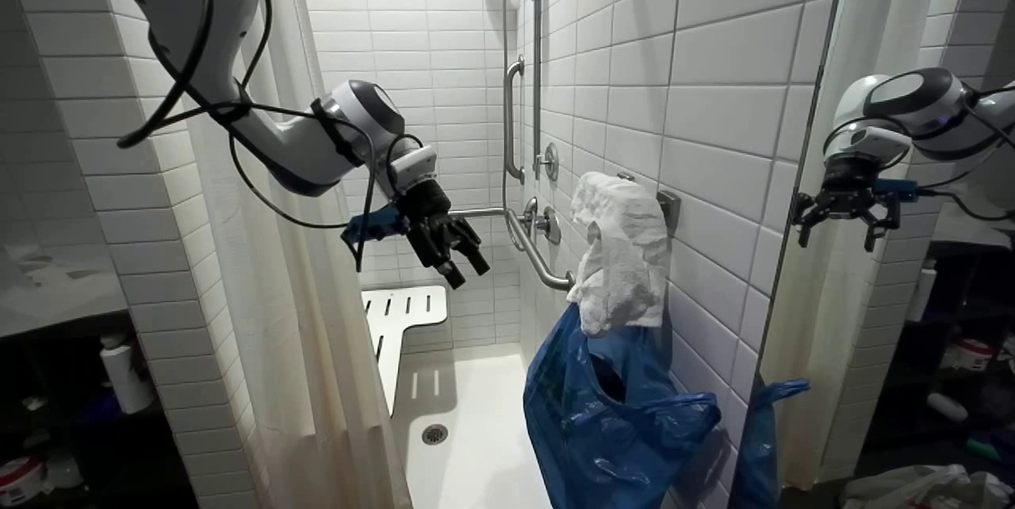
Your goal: Put the white towel in the plastic
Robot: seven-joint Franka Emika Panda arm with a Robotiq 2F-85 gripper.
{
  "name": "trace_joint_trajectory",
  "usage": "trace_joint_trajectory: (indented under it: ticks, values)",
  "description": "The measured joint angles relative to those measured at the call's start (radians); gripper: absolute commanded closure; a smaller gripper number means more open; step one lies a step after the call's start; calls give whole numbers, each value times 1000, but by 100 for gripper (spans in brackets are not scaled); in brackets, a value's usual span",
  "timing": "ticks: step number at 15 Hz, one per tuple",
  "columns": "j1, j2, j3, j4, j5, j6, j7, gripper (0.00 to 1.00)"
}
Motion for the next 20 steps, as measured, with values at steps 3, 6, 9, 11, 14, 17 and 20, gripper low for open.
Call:
trace_joint_trajectory:
  ticks: [3, 6, 9, 11, 14, 17, 20]
  values:
    - [-12, 22, -12, 16, 5, -19, 0, 0]
    - [-27, 31, -36, 27, -1, -2, 28, 0]
    - [-34, 31, -50, 29, -59, 114, 37, 0]
    - [-37, 30, -49, 23, -57, 222, -11, 0]
    - [-38, 30, -46, 4, -17, 353, -137, 0]
    - [-40, 30, -44, -22, 75, 450, -322, 0]
    - [-53, 31, -47, -39, 185, 482, -517, 0]
